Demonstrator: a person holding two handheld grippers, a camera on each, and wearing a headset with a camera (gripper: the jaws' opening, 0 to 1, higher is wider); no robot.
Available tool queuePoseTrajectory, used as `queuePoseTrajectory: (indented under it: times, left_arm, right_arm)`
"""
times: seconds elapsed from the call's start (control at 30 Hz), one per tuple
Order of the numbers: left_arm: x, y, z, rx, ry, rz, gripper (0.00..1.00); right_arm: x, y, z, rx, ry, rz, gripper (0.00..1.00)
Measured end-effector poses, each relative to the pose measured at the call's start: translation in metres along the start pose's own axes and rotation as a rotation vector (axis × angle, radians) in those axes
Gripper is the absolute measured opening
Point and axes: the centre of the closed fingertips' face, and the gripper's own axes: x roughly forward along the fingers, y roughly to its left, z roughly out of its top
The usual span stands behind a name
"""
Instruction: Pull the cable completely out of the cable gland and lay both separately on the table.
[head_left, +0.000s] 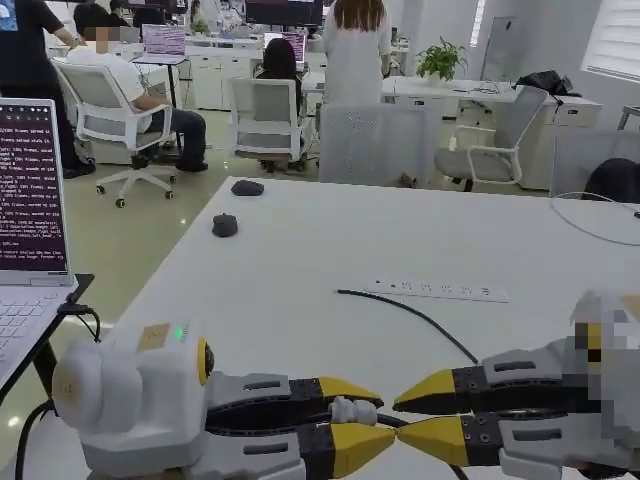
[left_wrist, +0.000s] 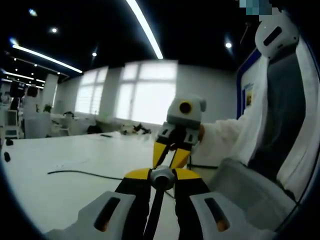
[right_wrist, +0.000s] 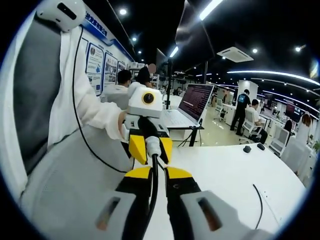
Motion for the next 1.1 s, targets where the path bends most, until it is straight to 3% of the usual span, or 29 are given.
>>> queuePoseTrajectory:
  times: [0.07,0.6,0.83,1.1]
  left_arm:
    - [0.000,0.000,0.000,-0.001,0.000,0.002,0.18]
    - [-0.003,0.002,0.000,-0.003,0.000,0.010,0.18]
    - [-0.004,0.004,0.001,-0.006,-0.002,0.021,0.18]
    - [-0.005,0.007,0.001,-0.008,-0.002,0.027,0.18]
  right_arm:
    - [0.001,0.003,-0.001,0.001,0.000,0.018,0.03]
    - [0.001,0.001,-0.006,-0.031,0.019,0.013,0.03]
    - [-0.002,-0.001,-0.019,-0.023,0.051,-0.004,0.03]
    - [-0.006,-0.003,-0.043,0.018,0.093,-0.032,0.03]
